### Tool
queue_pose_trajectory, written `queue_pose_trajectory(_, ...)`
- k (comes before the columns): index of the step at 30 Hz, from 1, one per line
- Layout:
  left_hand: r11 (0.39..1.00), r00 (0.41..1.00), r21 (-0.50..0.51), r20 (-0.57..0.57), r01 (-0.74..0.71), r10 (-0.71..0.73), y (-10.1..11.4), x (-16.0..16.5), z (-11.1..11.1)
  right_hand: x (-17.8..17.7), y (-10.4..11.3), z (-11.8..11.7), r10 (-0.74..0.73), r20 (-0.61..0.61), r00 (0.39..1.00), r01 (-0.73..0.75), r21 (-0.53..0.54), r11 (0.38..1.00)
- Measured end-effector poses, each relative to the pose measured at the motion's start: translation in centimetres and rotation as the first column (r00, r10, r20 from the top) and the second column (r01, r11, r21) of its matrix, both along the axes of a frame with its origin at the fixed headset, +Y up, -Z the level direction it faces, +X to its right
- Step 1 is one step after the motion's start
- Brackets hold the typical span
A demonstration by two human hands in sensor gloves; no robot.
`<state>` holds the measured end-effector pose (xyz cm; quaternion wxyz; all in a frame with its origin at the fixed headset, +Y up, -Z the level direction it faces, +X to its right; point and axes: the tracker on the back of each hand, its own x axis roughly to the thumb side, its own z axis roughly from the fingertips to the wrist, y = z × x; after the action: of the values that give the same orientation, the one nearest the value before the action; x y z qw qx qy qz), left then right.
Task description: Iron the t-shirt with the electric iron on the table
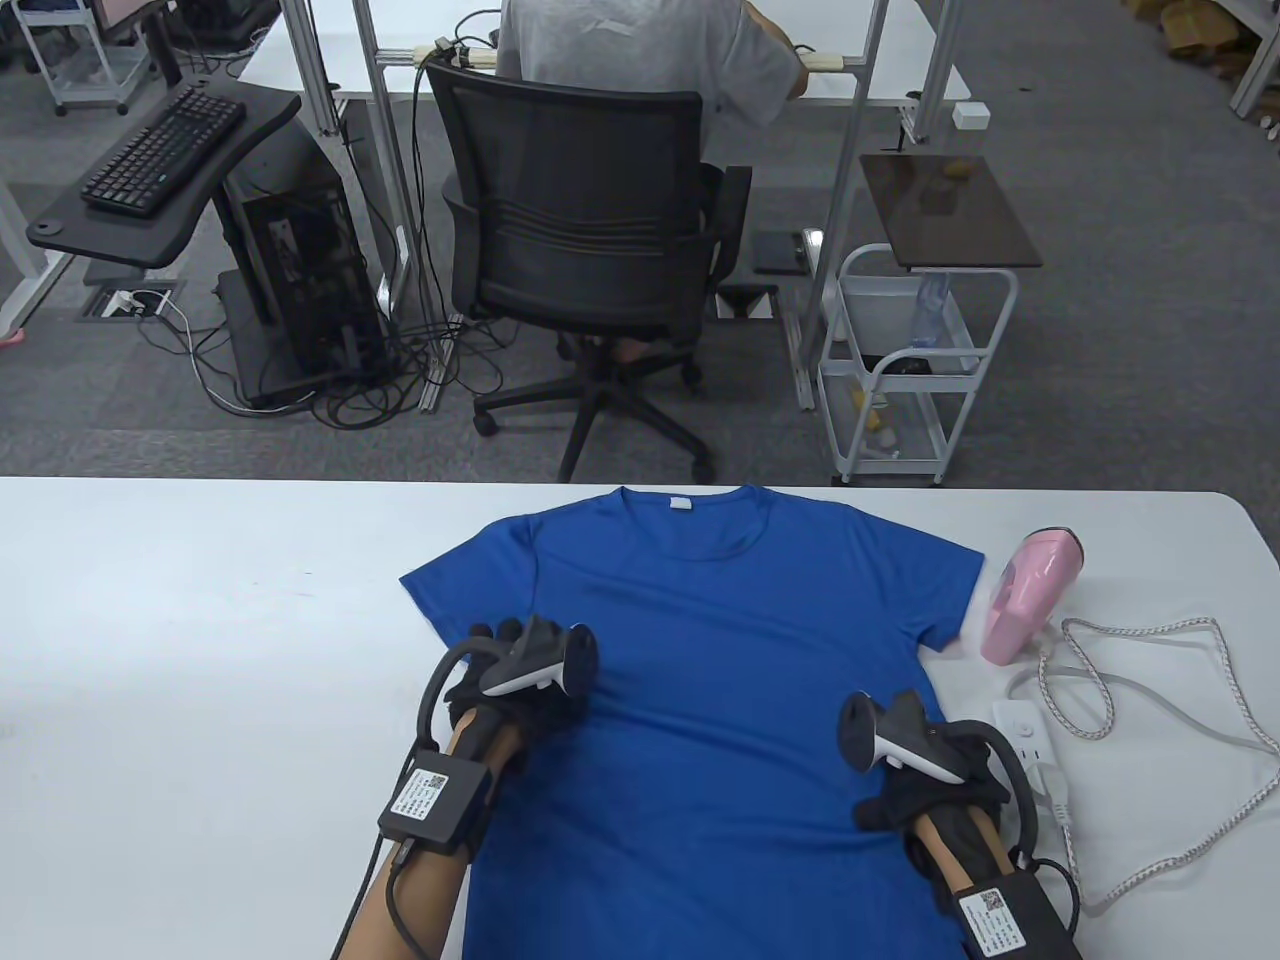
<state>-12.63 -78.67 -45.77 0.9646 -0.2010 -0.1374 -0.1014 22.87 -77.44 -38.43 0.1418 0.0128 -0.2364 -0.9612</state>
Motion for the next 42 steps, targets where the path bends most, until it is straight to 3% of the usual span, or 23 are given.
queue_pose_trajectory(4,0.997,0.996,-0.018,0.037,-0.077,0.078,0.3,0.2,1.6,0.5,0.1,-0.3,0.032,0.028,0.999,-0.031,-0.029,0.999)
queue_pose_trajectory(7,0.997,0.998,-0.081,0.059,-0.016,0.020,-0.2,0.0,2.2,0.6,0.2,0.0,0.030,0.026,0.999,-0.029,-0.048,0.998)
queue_pose_trajectory(13,0.987,1.000,-0.159,-0.006,0.000,0.000,-0.2,-0.9,0.9,0.1,0.1,0.5,0.036,-0.014,0.999,-0.037,-0.063,0.997)
queue_pose_trajectory(19,0.990,0.998,-0.142,-0.062,0.011,-0.020,-0.4,0.0,-0.4,1.3,-0.3,-0.5,-0.009,0.052,0.999,0.011,-0.033,0.999)
queue_pose_trajectory(24,0.982,0.999,-0.186,-0.043,0.012,-0.021,-0.4,0.8,-0.3,1.5,-0.3,-0.5,0.000,0.051,0.999,0.002,-0.045,0.999)
queue_pose_trajectory(30,0.984,1.000,-0.178,0.007,0.029,-0.029,-0.1,-0.4,1.3,0.6,0.0,0.4,0.051,-0.015,0.999,-0.052,-0.072,0.996)
queue_pose_trajectory(32,0.991,1.000,-0.137,0.007,0.014,-0.013,0.5,-0.9,1.8,0.5,0.3,0.5,0.056,-0.023,0.998,-0.057,-0.025,0.998)
queue_pose_trajectory(36,0.986,0.987,-0.044,-0.012,-0.158,0.158,2.1,-2.7,3.7,0.8,0.4,0.2,-0.043,-0.008,0.999,0.044,0.134,0.990)
queue_pose_trajectory(42,0.993,0.997,-0.100,0.044,-0.060,0.065,0.8,-5.0,6.8,1.2,-0.9,-0.3,0.008,0.042,0.999,-0.009,0.016,1.000)
